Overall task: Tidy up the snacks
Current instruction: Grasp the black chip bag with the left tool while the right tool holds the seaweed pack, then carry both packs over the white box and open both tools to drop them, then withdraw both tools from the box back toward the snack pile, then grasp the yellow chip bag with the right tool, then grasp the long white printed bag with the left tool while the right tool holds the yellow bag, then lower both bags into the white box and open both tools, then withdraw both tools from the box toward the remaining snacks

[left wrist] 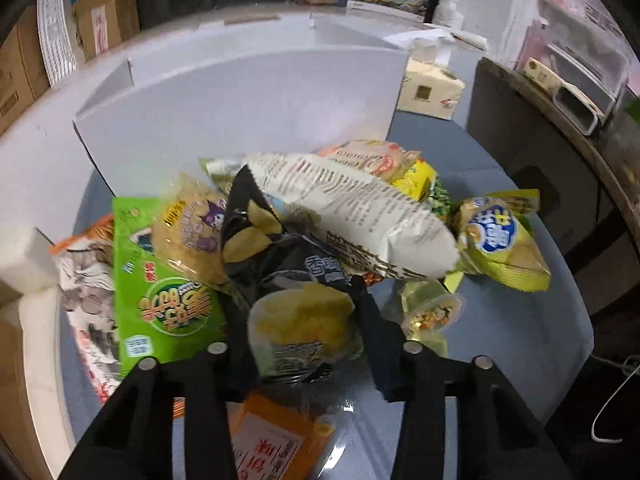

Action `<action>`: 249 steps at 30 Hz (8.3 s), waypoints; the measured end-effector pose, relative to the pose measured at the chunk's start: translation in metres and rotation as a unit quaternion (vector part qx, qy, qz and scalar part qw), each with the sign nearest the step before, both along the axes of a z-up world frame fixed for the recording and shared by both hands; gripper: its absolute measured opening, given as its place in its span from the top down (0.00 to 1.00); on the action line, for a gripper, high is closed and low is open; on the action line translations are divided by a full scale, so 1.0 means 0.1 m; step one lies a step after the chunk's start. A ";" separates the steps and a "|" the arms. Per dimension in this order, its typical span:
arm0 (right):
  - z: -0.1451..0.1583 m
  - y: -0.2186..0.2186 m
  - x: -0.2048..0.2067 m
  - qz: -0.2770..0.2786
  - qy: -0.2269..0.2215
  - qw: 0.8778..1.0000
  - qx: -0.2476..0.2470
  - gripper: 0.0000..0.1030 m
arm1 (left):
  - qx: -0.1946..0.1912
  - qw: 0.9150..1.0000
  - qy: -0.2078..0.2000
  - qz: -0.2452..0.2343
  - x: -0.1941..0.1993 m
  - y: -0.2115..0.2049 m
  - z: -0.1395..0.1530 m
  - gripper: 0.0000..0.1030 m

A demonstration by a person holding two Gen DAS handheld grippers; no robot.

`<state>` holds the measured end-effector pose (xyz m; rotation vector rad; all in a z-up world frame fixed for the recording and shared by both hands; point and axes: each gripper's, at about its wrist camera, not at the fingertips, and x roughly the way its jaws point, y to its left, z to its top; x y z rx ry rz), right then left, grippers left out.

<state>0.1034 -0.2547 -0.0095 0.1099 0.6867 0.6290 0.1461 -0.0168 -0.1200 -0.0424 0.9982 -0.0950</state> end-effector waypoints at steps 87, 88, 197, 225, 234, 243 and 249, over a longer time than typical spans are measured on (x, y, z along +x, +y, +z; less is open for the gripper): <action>-1.06 0.24 0.60 -0.021 0.032 0.996 -0.080 0.00 | -0.101 0.980 -0.164 0.047 -1.26 0.61 0.56 0.00; -1.10 0.26 0.67 -0.021 0.036 0.996 -0.081 0.00 | -0.104 0.980 -0.163 0.044 -1.27 0.61 0.55 0.00; -0.30 1.72 2.97 -0.038 0.052 0.996 -0.062 0.00 | 0.005 0.994 -0.105 0.025 1.64 1.34 0.78 0.00; -0.46 0.25 0.30 0.000 -0.027 0.999 0.019 0.00 | -0.080 0.986 -0.142 -0.039 -0.62 0.46 0.73 0.00; -0.67 0.08 0.16 -0.037 -0.020 0.999 -0.010 0.00 | -0.109 0.987 -0.119 0.025 -1.01 0.58 0.29 0.00; -0.73 0.17 0.19 -0.036 -0.012 0.999 -0.027 0.00 | -0.112 0.984 -0.134 0.037 -1.12 0.73 0.33 0.00; -0.81 0.27 0.21 -0.023 -0.006 0.999 -0.047 0.00 | -0.110 0.982 -0.145 0.041 -1.17 0.76 0.39 0.00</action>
